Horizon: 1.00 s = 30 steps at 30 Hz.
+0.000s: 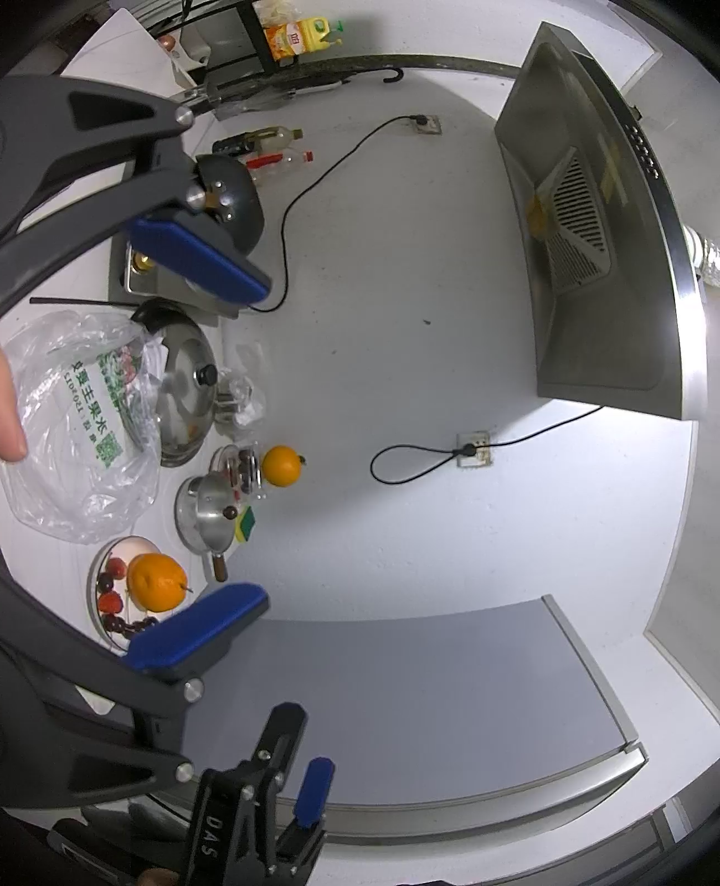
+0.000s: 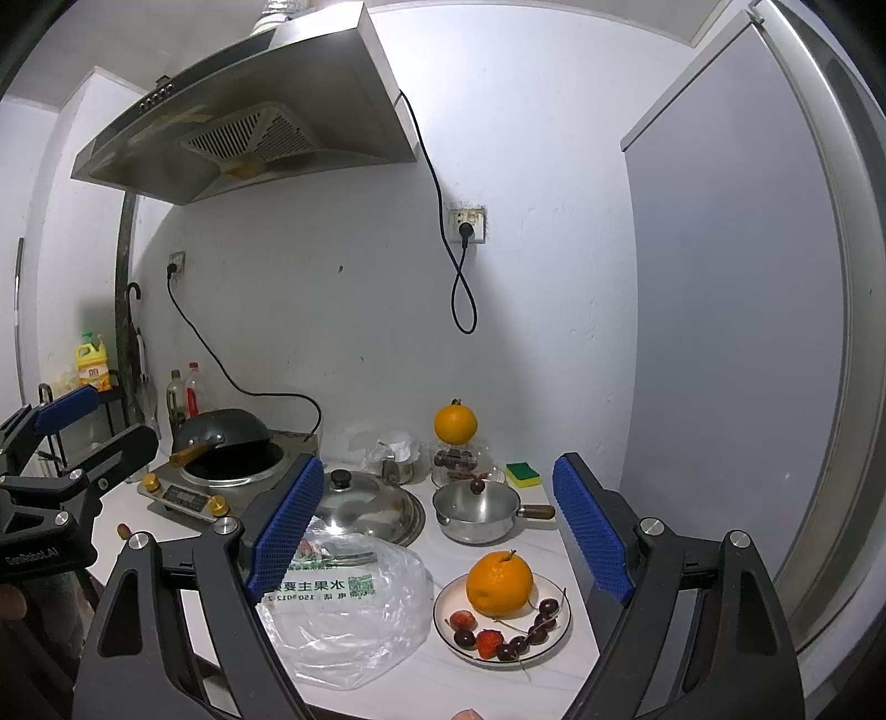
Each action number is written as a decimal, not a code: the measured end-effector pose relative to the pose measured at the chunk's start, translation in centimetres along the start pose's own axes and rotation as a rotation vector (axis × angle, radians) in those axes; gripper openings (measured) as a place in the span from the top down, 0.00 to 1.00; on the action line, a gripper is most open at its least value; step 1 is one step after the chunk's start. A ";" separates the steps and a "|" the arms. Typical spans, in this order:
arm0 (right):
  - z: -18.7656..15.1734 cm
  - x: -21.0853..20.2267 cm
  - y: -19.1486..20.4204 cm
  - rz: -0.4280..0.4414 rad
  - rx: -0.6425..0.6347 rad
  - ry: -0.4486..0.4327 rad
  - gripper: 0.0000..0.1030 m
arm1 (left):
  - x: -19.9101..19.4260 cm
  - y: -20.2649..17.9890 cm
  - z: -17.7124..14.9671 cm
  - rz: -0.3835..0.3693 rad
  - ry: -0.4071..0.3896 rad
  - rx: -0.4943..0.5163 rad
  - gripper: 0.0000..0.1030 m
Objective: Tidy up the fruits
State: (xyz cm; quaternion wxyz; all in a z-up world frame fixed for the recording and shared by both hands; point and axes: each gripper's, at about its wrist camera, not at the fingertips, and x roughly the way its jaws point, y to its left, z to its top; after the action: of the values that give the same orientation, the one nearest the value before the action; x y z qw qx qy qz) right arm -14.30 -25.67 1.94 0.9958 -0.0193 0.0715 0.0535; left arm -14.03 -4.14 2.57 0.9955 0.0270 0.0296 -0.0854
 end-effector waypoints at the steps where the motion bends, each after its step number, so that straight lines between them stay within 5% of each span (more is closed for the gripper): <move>1: -0.1 0.0 0.0 0.000 0.000 0.000 0.15 | 0.0 0.0 0.0 0.000 0.000 0.000 0.01; 30: -0.5 -0.1 0.3 -0.003 0.003 0.013 0.15 | 0.2 0.4 -0.4 -0.011 0.007 -0.008 0.01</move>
State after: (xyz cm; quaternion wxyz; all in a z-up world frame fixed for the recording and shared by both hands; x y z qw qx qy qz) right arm -14.47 -25.41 1.49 0.9954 -0.0185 0.0779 0.0518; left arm -13.80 -3.78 2.20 0.9951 0.0233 0.0337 -0.0905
